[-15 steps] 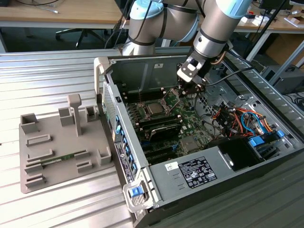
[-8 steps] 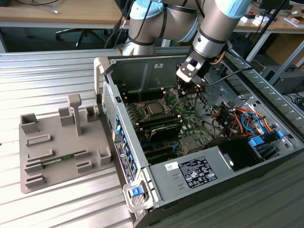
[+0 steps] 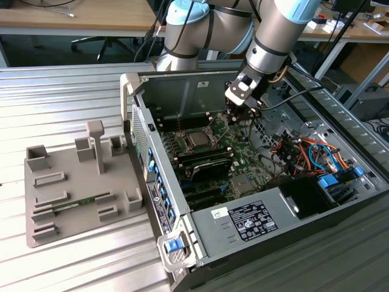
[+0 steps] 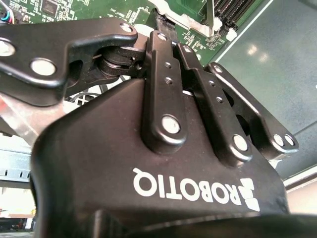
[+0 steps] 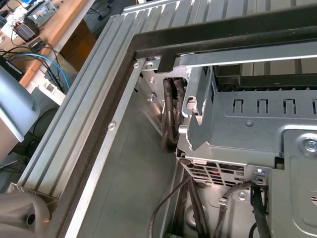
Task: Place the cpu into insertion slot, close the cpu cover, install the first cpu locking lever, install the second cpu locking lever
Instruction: 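Close the cpu cover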
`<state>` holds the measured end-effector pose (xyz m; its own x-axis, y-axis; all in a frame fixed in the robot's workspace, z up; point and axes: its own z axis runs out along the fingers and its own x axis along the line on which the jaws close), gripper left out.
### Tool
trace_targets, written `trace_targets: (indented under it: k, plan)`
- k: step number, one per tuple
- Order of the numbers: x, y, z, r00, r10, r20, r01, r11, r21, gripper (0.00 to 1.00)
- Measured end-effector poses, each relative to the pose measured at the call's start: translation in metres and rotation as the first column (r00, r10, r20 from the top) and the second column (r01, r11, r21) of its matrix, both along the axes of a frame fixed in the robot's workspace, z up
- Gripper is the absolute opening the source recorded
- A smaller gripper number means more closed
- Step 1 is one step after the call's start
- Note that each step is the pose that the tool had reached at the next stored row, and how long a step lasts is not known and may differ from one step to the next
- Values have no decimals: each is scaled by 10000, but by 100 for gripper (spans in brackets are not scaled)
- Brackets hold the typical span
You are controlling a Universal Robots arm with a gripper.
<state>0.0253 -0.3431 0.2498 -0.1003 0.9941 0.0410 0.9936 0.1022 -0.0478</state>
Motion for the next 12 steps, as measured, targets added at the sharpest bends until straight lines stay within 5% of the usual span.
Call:
trace_targets:
  k: [12]
  plan:
    - [-28, 0, -3, 10000, 2, 0, -2, 10000, -1, 10]
